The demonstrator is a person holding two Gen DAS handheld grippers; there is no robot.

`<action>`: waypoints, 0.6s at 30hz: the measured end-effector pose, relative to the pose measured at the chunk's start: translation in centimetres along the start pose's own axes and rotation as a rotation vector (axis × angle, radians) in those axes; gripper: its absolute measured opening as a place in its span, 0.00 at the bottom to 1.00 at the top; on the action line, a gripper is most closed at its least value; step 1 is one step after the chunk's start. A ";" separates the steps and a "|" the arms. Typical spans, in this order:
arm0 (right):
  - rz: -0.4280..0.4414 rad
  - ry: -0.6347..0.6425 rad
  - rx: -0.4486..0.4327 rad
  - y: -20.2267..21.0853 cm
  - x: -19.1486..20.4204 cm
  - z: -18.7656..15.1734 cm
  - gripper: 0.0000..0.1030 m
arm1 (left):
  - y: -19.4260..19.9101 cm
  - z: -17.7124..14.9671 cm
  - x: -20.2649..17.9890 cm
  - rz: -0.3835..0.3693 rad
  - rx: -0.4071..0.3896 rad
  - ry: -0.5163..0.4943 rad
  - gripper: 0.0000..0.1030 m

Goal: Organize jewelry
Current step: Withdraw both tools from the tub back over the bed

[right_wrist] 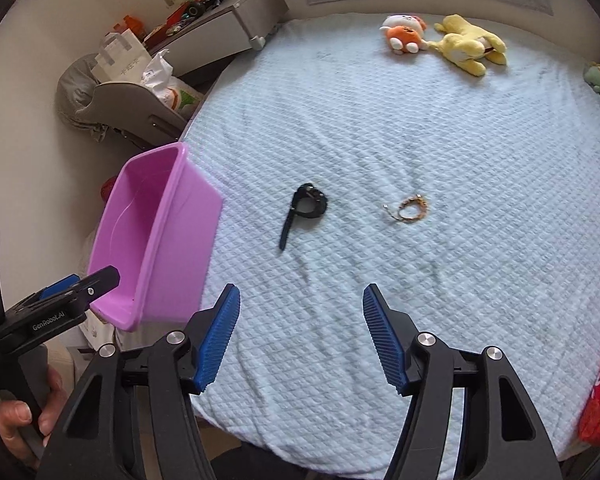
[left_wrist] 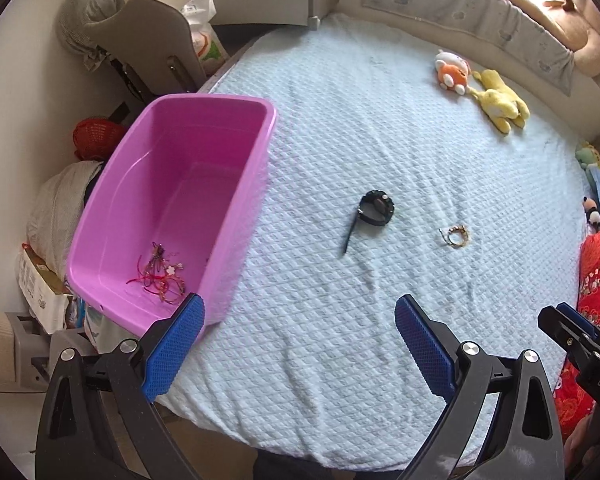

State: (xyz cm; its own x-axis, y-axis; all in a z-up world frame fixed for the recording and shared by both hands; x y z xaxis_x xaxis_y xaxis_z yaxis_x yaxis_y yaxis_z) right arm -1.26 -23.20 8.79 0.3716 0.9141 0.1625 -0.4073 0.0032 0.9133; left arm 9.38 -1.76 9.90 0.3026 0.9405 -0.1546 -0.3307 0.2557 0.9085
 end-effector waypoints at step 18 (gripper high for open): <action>-0.081 0.036 0.034 -5.5 -14.9 -1.5 0.60 | -7.8 -3.1 -10.4 0.041 0.044 -0.020 0.93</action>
State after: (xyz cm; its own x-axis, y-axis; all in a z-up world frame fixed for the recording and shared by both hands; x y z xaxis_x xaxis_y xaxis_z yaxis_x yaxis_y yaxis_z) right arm -5.77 -36.25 0.75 0.3719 0.9253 0.0742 -0.3480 0.0649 0.9353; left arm 6.03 -12.85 3.26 0.3073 0.9452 -0.1099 -0.3039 0.2070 0.9299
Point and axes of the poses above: each gripper's, at about its wrist camera, not at the fingertips, and y roughly against the way its jaws point, x to its left, z to its top, the point moved 3 cm from there along -y, roughly the way its jaws point, and after that the axes turned 11 degrees about -z, right-handed, at the moved point
